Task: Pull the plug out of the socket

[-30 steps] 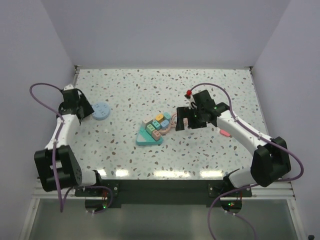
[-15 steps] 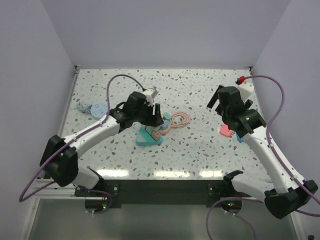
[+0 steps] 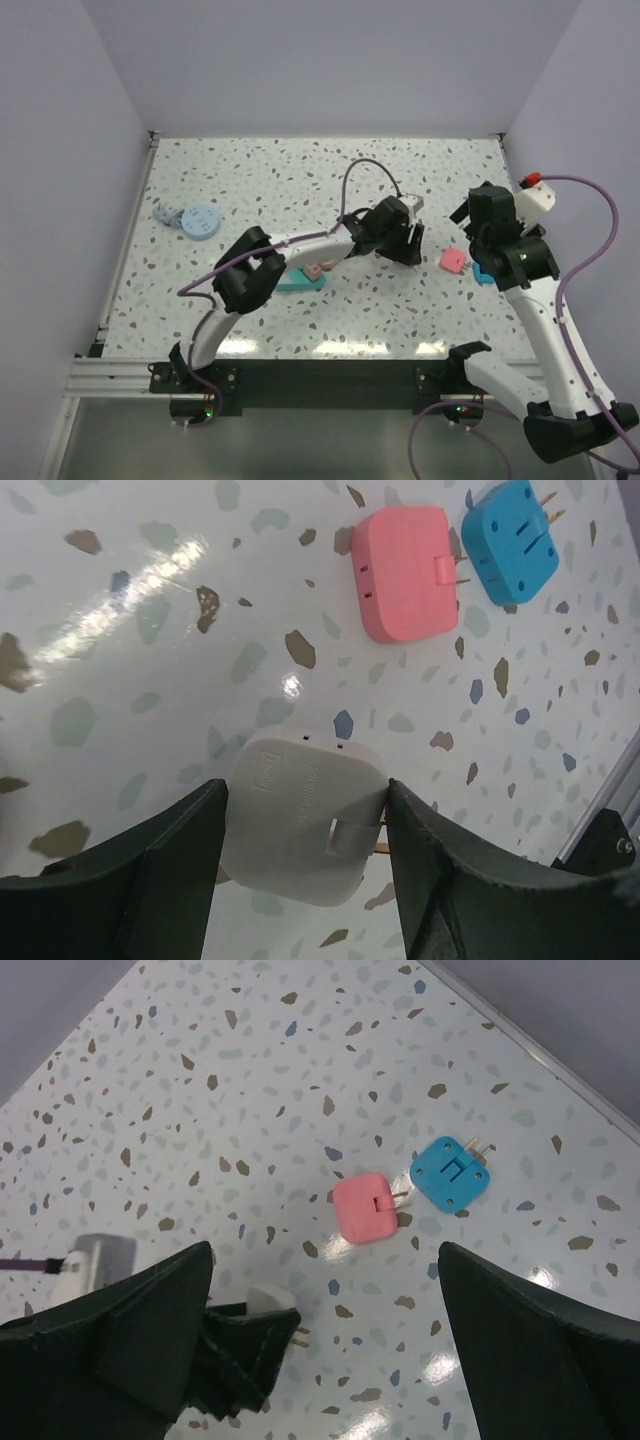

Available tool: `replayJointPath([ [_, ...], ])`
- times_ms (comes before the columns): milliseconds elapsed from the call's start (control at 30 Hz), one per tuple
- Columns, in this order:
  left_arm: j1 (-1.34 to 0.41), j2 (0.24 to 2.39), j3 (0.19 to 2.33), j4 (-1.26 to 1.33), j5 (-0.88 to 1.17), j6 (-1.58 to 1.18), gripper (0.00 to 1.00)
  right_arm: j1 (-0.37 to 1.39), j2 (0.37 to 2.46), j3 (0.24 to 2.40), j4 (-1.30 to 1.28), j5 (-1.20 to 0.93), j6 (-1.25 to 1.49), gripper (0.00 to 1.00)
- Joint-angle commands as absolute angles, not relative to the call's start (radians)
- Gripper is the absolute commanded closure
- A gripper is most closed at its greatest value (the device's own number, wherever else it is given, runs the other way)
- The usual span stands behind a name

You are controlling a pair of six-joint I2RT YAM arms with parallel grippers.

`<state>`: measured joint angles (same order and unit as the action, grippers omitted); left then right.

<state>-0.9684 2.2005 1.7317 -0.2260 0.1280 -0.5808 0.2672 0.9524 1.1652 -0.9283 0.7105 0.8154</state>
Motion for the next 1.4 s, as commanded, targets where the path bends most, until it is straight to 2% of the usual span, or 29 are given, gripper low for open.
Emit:
replayJointPath([
  [0,-1.003,2.285,1.851,-0.226,0.181,-0.637,1.00,0.262,0.922,1.138,-0.917,0.697,0.845,0.02],
  [67,-1.005,2.324,1.881,-0.197,0.199,-0.652,1.00,0.264,0.913,1.123,-0.913,0.683,0.844,0.02],
  [267,-1.006,2.408,1.940,-0.076,0.264,-0.715,0.80,0.262,0.896,1.097,-0.882,0.631,0.838,0.02],
  [333,-1.006,2.405,1.939,-0.042,0.273,-0.730,0.59,0.262,0.890,1.095,-0.865,0.621,0.824,0.02],
  [367,-1.008,2.402,1.934,-0.016,0.275,-0.732,0.45,0.262,0.887,1.094,-0.861,0.621,0.813,0.02],
  [433,-1.006,2.372,1.918,0.017,0.265,-0.726,0.36,0.264,0.879,1.091,-0.851,0.620,0.808,0.02],
  [467,-1.005,2.353,1.873,0.047,0.256,-0.721,0.24,0.262,0.871,1.089,-0.845,0.617,0.807,0.02],
  [567,-0.997,2.263,1.752,0.139,0.219,-0.715,0.00,0.262,0.851,1.077,-0.831,0.618,0.799,0.02],
  [800,-0.971,2.108,1.612,0.187,0.160,-0.695,0.00,0.262,0.845,1.062,-0.822,0.606,0.775,0.02],
  [933,-0.951,1.899,1.484,0.189,0.072,-0.646,0.00,0.262,0.844,1.034,-0.778,0.533,0.714,0.02],
  [1133,-0.882,1.637,1.321,0.058,-0.029,-0.580,0.00,0.262,0.972,1.008,-0.655,0.180,0.500,0.02],
  [1200,-0.829,1.533,1.232,0.031,-0.044,-0.586,0.00,0.265,1.029,1.012,-0.627,0.033,0.465,0.05],
  [1233,-0.806,1.496,1.162,0.031,-0.043,-0.595,0.00,0.264,1.072,1.006,-0.596,0.005,0.468,0.07],
  [1333,-0.718,1.361,1.033,0.028,-0.044,-0.614,0.00,0.265,1.130,0.959,-0.540,-0.061,0.474,0.25],
  [1367,-0.683,1.329,1.010,0.023,-0.055,-0.614,0.00,0.265,1.172,0.953,-0.554,-0.039,0.488,0.45],
])
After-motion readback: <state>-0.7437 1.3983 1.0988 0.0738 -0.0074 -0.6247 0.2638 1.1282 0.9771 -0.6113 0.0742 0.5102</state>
